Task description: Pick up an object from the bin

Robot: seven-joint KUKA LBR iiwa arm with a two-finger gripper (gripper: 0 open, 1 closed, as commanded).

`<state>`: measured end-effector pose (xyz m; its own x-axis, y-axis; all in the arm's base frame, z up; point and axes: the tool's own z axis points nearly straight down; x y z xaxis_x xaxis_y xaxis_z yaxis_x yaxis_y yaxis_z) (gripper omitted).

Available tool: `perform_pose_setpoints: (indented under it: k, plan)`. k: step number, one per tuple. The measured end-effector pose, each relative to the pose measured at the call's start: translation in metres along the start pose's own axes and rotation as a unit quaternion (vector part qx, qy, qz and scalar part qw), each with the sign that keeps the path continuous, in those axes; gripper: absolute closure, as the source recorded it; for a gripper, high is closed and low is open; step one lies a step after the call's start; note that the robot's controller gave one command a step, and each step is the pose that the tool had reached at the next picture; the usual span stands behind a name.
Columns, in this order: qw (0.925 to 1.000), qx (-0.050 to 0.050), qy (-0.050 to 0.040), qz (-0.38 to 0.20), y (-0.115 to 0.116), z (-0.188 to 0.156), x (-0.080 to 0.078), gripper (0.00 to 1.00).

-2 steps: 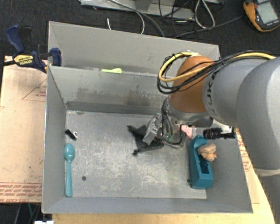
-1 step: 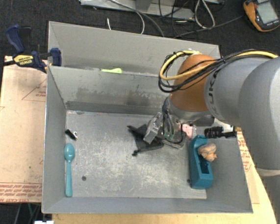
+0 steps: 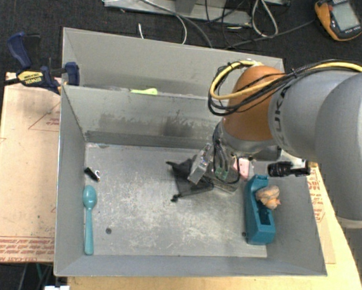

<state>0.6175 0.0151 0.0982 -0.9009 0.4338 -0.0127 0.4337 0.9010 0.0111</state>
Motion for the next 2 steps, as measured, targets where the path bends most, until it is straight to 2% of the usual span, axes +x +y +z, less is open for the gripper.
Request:
perform_pose_setpoints:
  k: [2]
  plan:
    - [1.0, -0.001, -0.0012, -0.001, 0.001, -0.042, -0.001, 1.0]
